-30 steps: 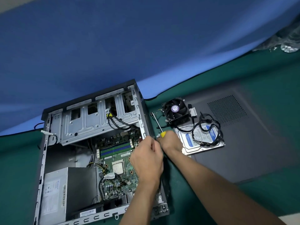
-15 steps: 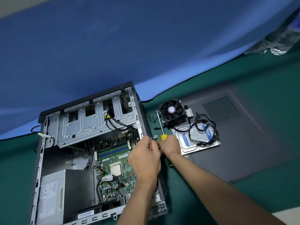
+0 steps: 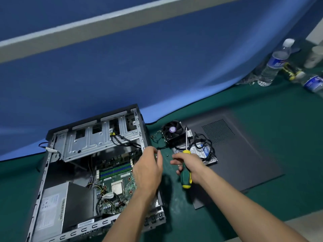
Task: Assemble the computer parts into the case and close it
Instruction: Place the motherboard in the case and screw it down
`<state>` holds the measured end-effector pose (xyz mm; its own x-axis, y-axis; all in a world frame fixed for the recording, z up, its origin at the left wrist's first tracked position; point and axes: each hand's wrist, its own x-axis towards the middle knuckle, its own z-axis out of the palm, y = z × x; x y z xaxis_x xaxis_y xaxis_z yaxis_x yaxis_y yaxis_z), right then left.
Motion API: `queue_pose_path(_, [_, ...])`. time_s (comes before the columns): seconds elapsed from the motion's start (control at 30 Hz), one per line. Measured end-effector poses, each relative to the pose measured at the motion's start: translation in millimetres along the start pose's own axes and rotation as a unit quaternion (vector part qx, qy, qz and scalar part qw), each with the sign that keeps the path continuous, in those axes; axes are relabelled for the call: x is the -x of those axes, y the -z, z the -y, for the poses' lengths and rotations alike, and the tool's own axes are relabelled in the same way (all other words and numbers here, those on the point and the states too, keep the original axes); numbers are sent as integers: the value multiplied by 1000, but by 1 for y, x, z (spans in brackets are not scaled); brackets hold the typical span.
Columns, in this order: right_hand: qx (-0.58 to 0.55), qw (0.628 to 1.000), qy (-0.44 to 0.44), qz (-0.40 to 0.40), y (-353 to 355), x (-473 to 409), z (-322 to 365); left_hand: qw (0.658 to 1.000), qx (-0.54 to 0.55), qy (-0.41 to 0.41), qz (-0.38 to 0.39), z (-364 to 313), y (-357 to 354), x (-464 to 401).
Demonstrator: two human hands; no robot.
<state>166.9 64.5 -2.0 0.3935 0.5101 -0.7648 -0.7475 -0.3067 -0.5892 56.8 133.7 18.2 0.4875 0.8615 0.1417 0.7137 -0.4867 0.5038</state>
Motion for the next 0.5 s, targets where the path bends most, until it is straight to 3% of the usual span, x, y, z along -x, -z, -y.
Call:
queue_pose_path(0.13, [24, 999, 25, -6, -2, 10, -3, 995, -30, -90, 1, 2, 1, 14])
queue_pose_path(0.37, [203, 972, 49, -110, -15, -14, -30, 999, -19, 42, -9, 8, -3, 18])
queue_pose_path(0.5, [267, 952, 57, -135, -22, -38, -43, 997, 13, 72, -28, 13, -9, 11])
